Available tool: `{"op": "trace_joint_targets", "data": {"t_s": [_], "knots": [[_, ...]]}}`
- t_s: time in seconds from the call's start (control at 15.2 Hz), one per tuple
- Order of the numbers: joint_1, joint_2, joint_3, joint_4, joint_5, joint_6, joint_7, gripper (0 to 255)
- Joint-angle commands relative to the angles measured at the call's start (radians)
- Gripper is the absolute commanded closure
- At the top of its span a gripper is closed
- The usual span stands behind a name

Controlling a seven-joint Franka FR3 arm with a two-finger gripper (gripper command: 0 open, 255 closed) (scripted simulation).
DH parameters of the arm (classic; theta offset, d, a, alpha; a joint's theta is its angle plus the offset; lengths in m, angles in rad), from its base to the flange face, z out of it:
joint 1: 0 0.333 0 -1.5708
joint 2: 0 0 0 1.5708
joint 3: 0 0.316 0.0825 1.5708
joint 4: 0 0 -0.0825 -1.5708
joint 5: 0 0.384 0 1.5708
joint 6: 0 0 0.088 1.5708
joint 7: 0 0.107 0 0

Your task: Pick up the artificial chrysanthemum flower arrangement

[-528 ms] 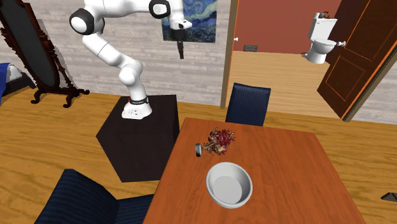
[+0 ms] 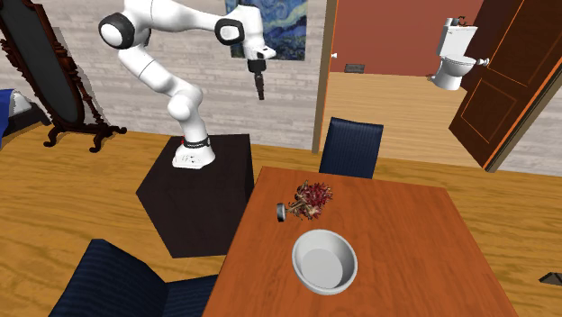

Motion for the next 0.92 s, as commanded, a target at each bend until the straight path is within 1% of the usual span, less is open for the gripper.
{"op": "trace_joint_targets", "data": {"t_s": [0.0,0.4,0.86], "knots": [[-0.016,0.011,-0.027,-0.051,-0.024,0.071,-0.030,0],[-0.064,0.114,-0.107,-0.138,-0.088,0.283,-0.112,0],[-0.110,0.318,-0.210,-0.168,-0.140,0.548,-0.213,0]]}}
